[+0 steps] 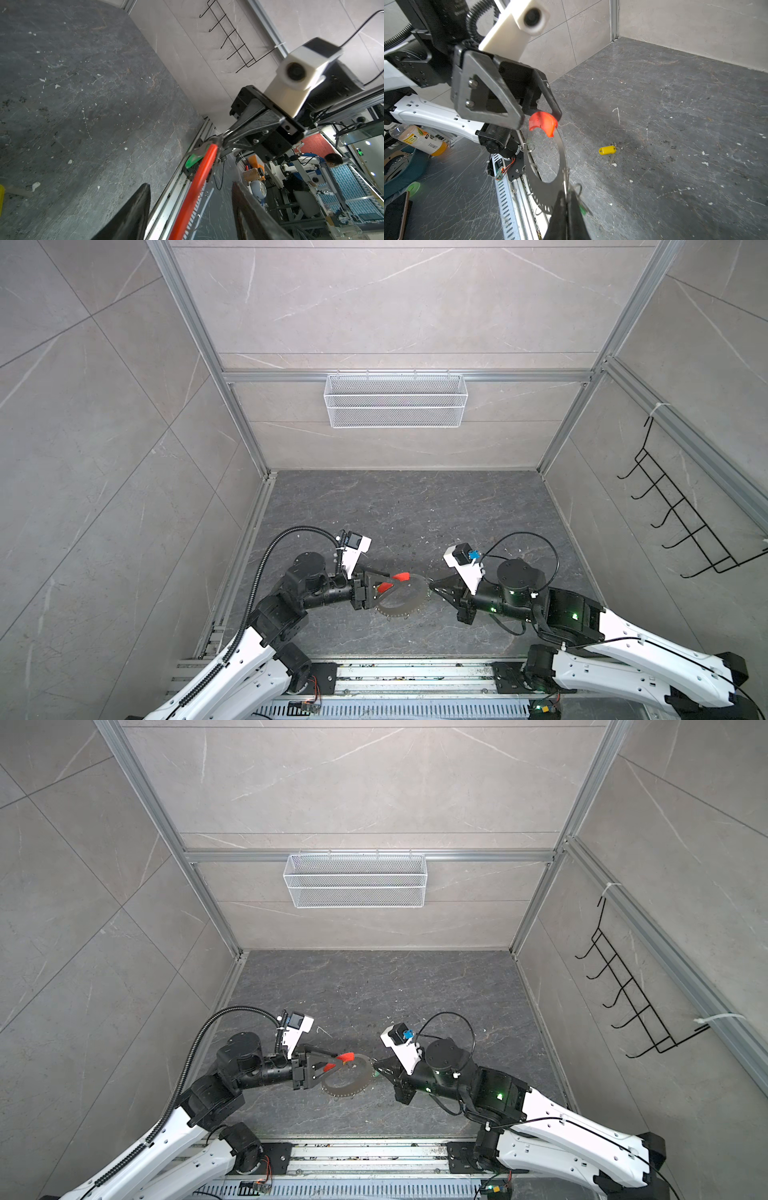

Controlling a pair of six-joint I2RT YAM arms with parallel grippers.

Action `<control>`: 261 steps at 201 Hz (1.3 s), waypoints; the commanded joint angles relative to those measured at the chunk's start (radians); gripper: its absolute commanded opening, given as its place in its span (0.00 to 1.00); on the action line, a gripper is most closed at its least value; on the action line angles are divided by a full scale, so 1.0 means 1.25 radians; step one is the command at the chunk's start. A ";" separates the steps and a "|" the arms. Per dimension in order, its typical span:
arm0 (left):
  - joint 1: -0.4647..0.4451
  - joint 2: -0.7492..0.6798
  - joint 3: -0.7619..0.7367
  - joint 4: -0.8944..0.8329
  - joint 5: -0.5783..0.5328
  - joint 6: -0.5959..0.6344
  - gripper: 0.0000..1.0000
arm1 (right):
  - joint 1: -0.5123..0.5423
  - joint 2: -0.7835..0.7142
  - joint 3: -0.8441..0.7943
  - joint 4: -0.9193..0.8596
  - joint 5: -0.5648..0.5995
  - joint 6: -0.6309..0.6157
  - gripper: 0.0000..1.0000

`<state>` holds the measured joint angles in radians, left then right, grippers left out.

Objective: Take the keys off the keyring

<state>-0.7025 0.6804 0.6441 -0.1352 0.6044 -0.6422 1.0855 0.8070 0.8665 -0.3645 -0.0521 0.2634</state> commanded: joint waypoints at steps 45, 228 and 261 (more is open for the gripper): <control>-0.002 0.047 -0.009 0.083 0.069 -0.038 0.56 | 0.004 0.019 0.064 -0.022 0.040 0.041 0.00; 0.018 0.114 0.048 0.185 0.209 -0.147 0.00 | 0.003 0.082 0.100 -0.124 -0.011 -0.097 0.00; 0.027 0.122 0.043 0.235 0.267 -0.179 0.00 | 0.004 0.068 0.098 -0.136 -0.050 -0.155 0.00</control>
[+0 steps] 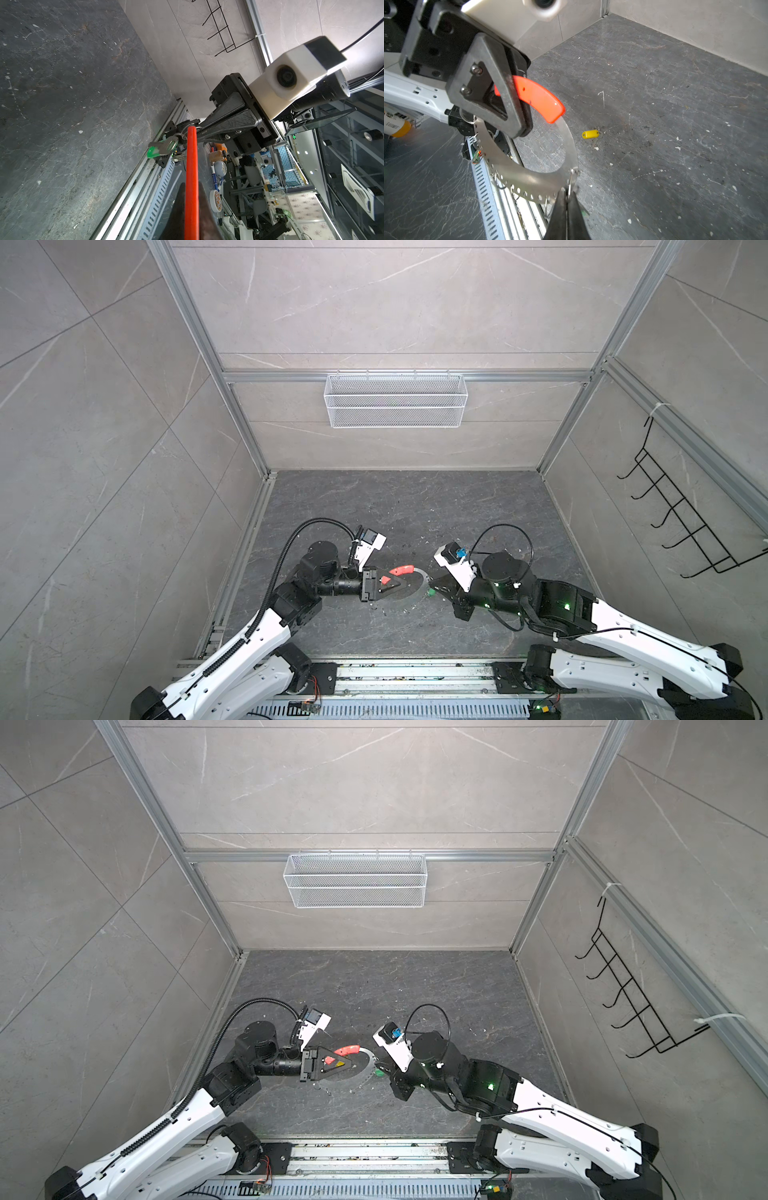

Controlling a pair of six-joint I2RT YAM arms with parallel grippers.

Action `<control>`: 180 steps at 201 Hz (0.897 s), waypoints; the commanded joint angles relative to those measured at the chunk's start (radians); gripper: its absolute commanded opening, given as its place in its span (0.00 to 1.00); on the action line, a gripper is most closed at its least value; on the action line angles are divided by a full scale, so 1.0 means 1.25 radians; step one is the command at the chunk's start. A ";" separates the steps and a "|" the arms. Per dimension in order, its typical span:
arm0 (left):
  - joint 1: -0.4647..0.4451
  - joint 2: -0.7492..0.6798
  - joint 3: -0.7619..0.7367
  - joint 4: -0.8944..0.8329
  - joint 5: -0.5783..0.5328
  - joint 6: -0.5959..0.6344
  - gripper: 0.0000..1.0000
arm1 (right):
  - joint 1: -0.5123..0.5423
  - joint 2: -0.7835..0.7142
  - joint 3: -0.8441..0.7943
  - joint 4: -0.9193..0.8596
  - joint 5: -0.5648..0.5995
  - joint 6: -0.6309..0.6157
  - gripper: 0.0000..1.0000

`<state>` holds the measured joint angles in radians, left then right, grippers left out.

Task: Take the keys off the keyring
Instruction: 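Hold the red grip with the left gripper while the right gripper pulls the rim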

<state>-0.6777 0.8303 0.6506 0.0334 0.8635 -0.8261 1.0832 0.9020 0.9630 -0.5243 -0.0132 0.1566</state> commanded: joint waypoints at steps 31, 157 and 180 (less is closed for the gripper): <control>0.012 0.011 0.035 0.147 0.113 -0.063 0.00 | 0.006 -0.014 0.024 -0.018 -0.112 -0.103 0.00; 0.014 -0.009 -0.019 0.437 0.171 -0.249 0.00 | 0.006 -0.063 0.026 -0.049 -0.229 -0.177 0.00; 0.014 -0.008 -0.028 0.497 0.178 -0.287 0.00 | 0.005 -0.069 0.031 -0.050 -0.274 -0.189 0.00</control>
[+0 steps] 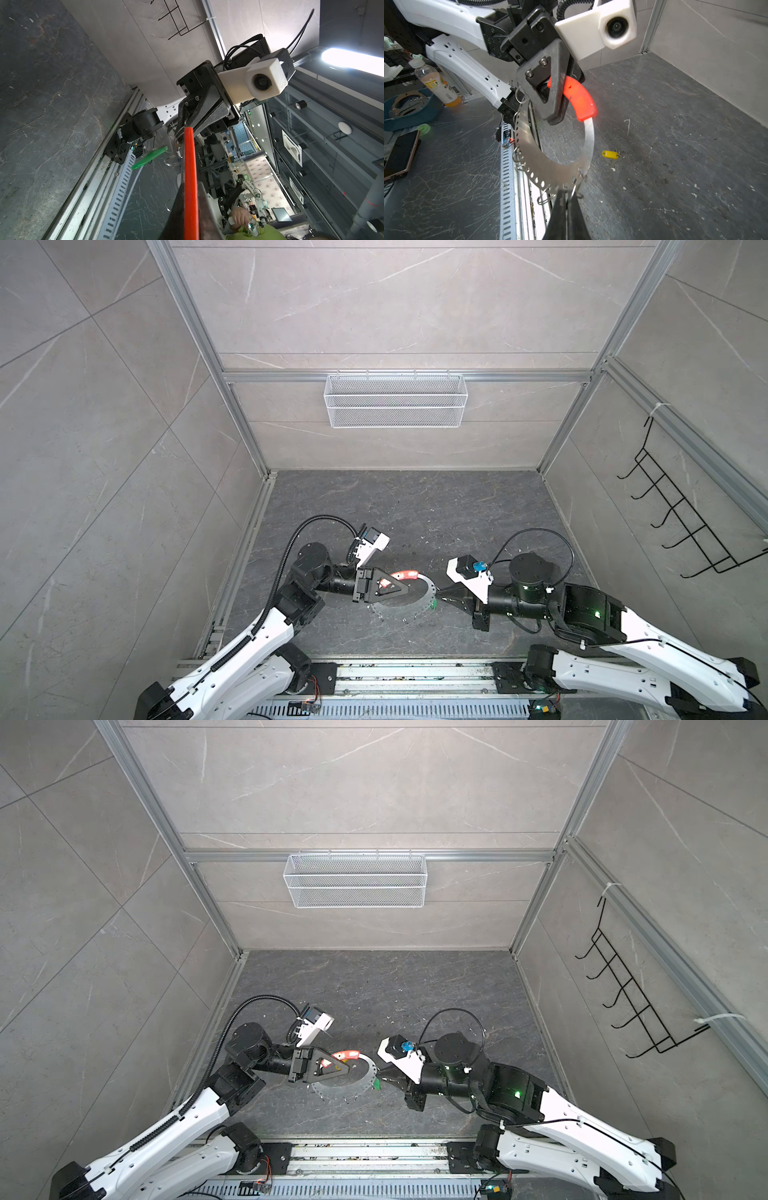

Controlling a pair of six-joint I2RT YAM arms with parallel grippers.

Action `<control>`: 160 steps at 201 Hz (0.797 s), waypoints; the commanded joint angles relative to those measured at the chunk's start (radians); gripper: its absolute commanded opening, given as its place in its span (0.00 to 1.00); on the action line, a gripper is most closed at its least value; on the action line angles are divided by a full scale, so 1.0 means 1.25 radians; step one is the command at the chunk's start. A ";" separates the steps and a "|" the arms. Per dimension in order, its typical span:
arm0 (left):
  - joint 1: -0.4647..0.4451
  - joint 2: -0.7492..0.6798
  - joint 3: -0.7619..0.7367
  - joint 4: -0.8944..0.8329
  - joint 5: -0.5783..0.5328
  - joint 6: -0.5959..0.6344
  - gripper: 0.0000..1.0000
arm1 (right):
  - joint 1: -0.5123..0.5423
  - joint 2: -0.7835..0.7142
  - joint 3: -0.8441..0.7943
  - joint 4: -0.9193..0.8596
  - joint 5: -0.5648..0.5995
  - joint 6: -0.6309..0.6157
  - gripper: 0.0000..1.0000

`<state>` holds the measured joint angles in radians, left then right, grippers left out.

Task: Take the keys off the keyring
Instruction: 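Hold the red grip with the left gripper while the right gripper pulls the rim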

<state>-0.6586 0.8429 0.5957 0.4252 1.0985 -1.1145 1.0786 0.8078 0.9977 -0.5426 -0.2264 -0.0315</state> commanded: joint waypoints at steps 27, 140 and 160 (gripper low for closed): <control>-0.001 -0.011 -0.008 0.282 -0.015 -0.118 0.00 | 0.008 0.011 0.020 -0.054 -0.134 -0.052 0.00; -0.006 -0.009 -0.025 0.412 -0.019 -0.200 0.00 | 0.009 0.076 0.105 -0.155 -0.216 -0.115 0.00; -0.007 -0.015 -0.026 0.416 -0.023 -0.199 0.00 | 0.008 0.097 0.121 -0.169 -0.228 -0.124 0.00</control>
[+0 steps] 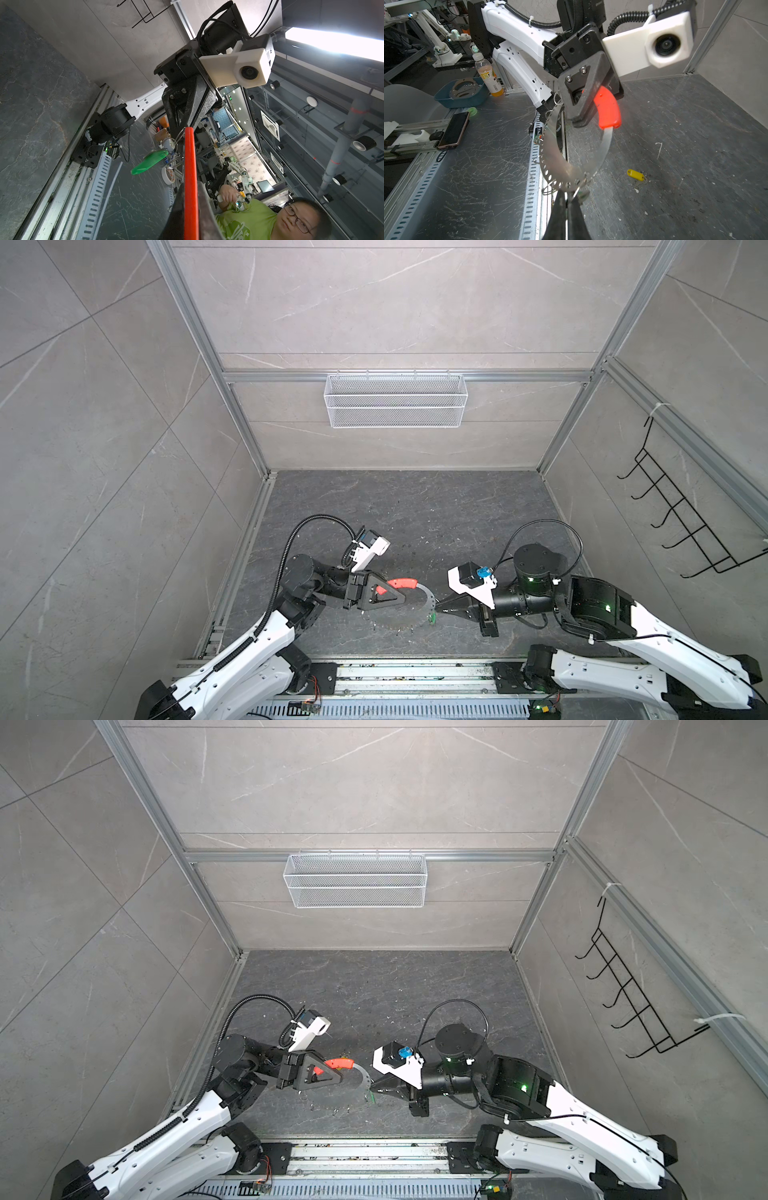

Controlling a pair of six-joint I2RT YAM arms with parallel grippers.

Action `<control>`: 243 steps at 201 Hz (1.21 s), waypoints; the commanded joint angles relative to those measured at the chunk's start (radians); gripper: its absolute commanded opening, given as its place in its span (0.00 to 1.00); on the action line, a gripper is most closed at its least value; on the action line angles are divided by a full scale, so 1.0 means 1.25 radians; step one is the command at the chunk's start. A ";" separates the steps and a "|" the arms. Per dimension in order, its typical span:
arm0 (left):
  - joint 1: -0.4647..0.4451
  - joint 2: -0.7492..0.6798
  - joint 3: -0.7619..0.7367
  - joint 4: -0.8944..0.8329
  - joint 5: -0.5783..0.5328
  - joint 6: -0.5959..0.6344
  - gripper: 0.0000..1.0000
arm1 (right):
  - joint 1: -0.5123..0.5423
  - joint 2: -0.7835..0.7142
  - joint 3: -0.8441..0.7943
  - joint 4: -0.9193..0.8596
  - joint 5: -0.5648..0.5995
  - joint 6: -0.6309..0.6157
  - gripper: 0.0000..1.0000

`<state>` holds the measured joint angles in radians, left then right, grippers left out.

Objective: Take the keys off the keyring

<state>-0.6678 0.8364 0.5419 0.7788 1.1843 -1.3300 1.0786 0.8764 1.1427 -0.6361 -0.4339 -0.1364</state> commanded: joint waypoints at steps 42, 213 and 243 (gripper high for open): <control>-0.001 0.004 0.024 0.155 -0.085 -0.036 0.00 | 0.009 0.103 0.067 -0.166 -0.064 -0.072 0.00; -0.007 -0.077 0.164 -0.451 -0.041 0.368 0.00 | 0.008 0.201 0.152 -0.220 -0.003 -0.026 0.43; -0.007 -0.074 0.222 -0.603 -0.067 0.467 0.00 | 0.009 0.161 0.132 -0.208 0.011 -0.019 0.54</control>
<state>-0.6720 0.7563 0.7448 0.1829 1.1481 -0.9127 1.0863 1.1297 1.3235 -0.9253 -0.4412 -0.1761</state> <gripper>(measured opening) 0.081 0.518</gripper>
